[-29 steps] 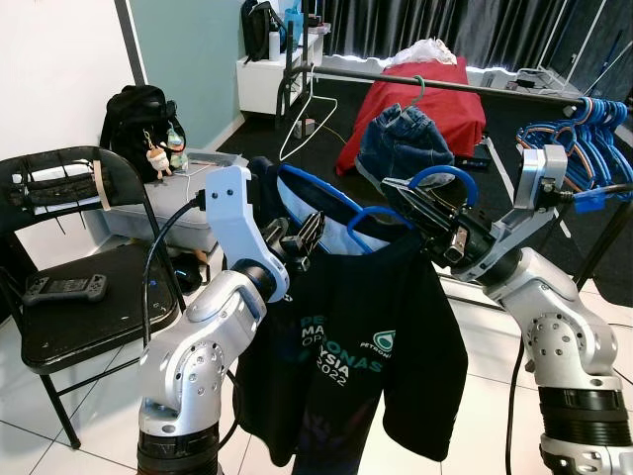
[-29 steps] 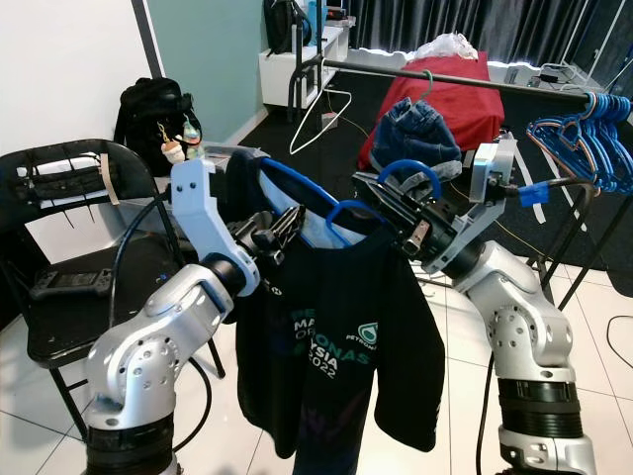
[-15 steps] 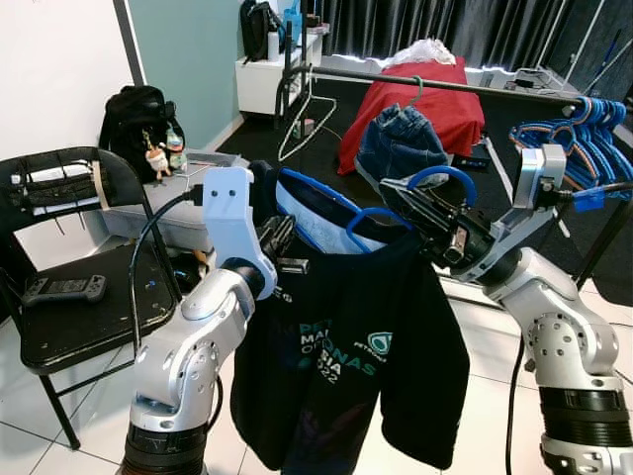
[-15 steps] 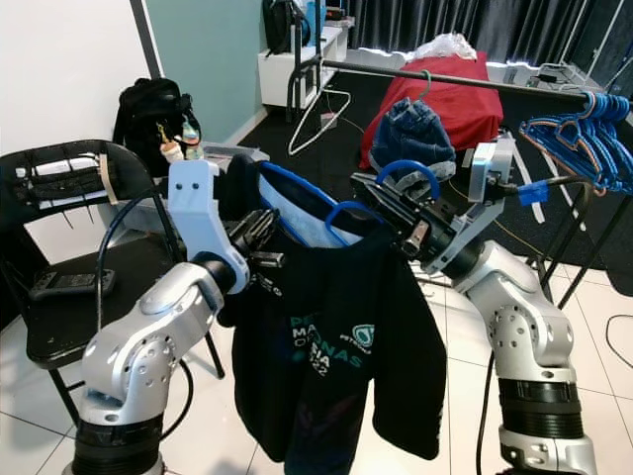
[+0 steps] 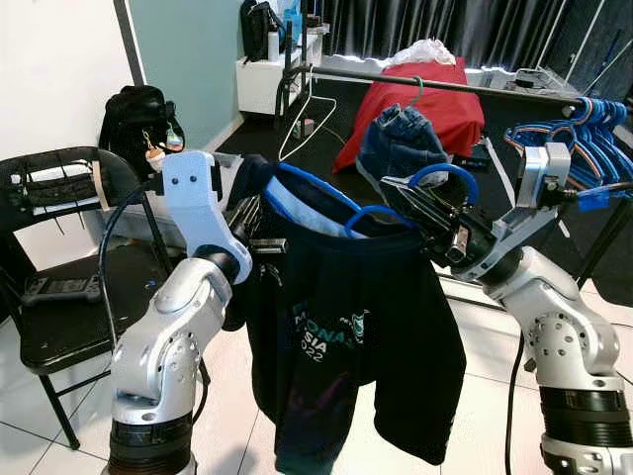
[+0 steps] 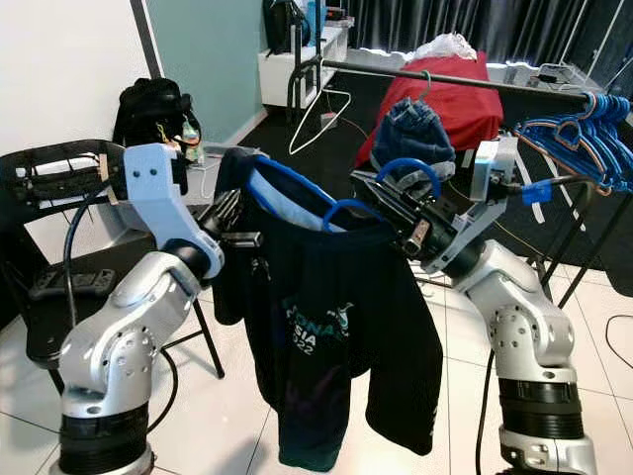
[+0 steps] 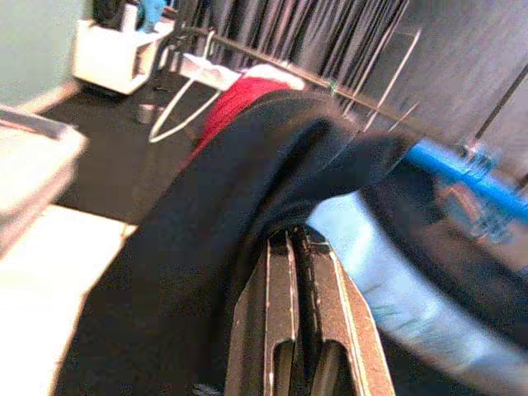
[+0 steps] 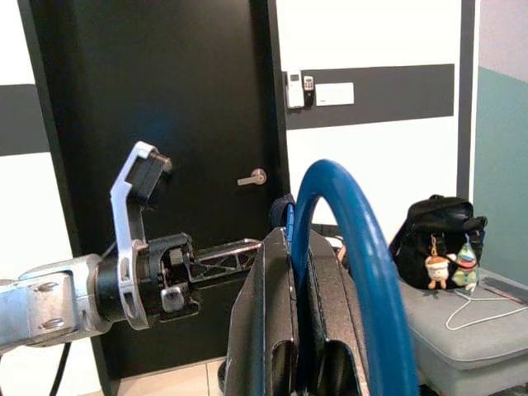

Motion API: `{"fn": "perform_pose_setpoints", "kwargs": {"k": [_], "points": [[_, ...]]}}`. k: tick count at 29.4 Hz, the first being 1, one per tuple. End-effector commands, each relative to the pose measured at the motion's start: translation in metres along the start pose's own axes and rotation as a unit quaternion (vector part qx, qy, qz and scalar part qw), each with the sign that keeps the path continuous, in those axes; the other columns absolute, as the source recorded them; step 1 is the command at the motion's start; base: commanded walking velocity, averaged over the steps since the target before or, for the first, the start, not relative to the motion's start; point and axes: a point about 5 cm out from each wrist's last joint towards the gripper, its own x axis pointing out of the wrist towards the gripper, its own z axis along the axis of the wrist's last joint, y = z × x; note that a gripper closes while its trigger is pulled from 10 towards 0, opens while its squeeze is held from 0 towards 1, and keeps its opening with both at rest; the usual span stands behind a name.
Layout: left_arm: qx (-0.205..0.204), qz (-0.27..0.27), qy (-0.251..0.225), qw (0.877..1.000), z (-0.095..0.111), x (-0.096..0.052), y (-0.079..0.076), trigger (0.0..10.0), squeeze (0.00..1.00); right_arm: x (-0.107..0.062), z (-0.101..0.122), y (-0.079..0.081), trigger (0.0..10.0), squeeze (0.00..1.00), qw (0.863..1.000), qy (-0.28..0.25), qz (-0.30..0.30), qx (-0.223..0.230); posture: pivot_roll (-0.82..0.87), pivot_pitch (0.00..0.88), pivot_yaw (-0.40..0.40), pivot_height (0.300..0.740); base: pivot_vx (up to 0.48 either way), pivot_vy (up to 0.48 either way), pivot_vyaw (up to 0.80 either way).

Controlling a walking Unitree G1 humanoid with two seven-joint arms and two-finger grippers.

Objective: Hang hanger

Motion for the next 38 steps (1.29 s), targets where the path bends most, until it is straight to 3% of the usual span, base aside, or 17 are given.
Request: {"fn": "perform_pose_setpoints", "kwargs": {"k": [1,3,4,5,11,14,19,23,24,25,26,29,33,36,38], "points": [[-0.026,-0.031,-0.026,0.999,0.009,0.0,-0.008,0.0,0.0,0.001,0.007,0.0,0.0,0.0,1.0,-0.012,0.0,-0.013,-0.04,0.0,-0.061,0.736,0.0,0.0,0.0],[-0.071,-0.11,-0.045,0.99,0.017,-0.003,-0.026,0.0,0.0,0.0,0.004,-0.008,0.0,0.0,0.999,-0.002,-0.034,-0.024,-0.04,0.001,-0.061,0.736,0.0,0.0,0.0],[-0.071,-0.11,-0.045,0.99,0.017,-0.003,-0.026,0.0,0.0,0.0,0.004,-0.008,0.0,0.0,0.999,-0.002,-0.034,-0.024,-0.04,0.001,-0.061,0.736,0.0,0.0,0.0],[-0.09,-0.173,-0.057,0.979,0.023,-0.007,-0.04,0.0,0.0,0.0,0.002,-0.016,0.0,0.0,0.997,0.004,-0.066,-0.033,-0.04,0.002,-0.06,0.736,0.0,0.0,0.0],[-0.086,-0.214,-0.057,0.971,0.024,-0.011,-0.048,0.0,0.0,0.001,0.001,-0.02,0.0,0.0,0.996,0.005,-0.084,-0.036,-0.04,0.003,-0.06,0.736,0.0,0.0,0.0],[-0.076,-0.264,-0.045,0.96,0.022,-0.018,-0.056,0.0,0.0,0.001,0.0,-0.023,0.0,0.0,0.995,0.01,-0.096,-0.037,-0.04,0.004,-0.06,0.736,0.0,0.0,0.0],[-0.071,-0.289,-0.032,0.954,0.019,-0.022,-0.06,0.0,0.0,0.0,0.0,-0.023,0.0,0.0,0.995,0.01,-0.097,-0.036,-0.04,0.003,-0.06,0.736,0.0,0.0,0.0],[-0.047,-0.245,-0.005,0.968,0.01,-0.016,-0.048,0.0,0.0,0.0,0.007,-0.018,0.0,0.0,0.997,-0.01,-0.077,-0.03,-0.04,0.004,-0.06,0.736,0.0,0.0,0.0],[-0.033,-0.204,0.007,0.978,0.005,-0.011,-0.039,6.8,0.0,-0.001,0.011,-0.015,0.0,0.0,0.997,-0.022,-0.063,-0.024,-0.04,0.004,-0.06,0.736,0.0,0.0,0.0],[-0.025,-0.151,0.016,0.988,-0.001,-0.006,-0.03,10.0,0.0,-0.001,0.014,-0.012,0.0,0.0,0.998,-0.032,-0.05,-0.018,-0.04,0.005,-0.061,0.736,0.0,0.0,0.0],[-0.023,-0.117,0.02,0.993,-0.005,-0.003,-0.024,10.0,1.0,-0.001,0.015,-0.01,0.0,0.0,0.998,-0.04,-0.039,-0.013,-0.04,0.005,-0.062,0.736,0.0,0.0,0.0],[-0.024,-0.093,0.021,0.995,-0.008,-0.001,-0.021,10.0,1.0,-0.001,0.016,-0.007,0.0,0.0,0.999,-0.045,-0.03,-0.008,-0.04,0.005,-0.062,0.736,0.0,0.0,0.0],[-0.034,-0.102,0.018,0.994,-0.011,-0.003,-0.036,10.0,1.0,0.004,0.014,0.002,0.0,0.0,0.998,-0.055,-0.001,0.008,-0.05,0.003,-0.061,0.736,0.0,0.0,0.0],[-0.006,-0.079,0.011,0.997,-0.01,-0.002,-0.032,10.0,1.0,0.004,0.012,0.004,0.0,0.0,0.999,-0.053,0.007,0.013,-0.05,0.006,-0.061,0.736,0.0,0.0,0.0],[0.035,-0.048,-0.013,0.998,-0.003,0.0,-0.026,10.0,1.0,0.003,0.011,0.005,0.0,0.0,0.999,-0.051,0.01,0.016,-0.05,0.006,-0.063,0.736,0.0,0.0,0.0]]}}
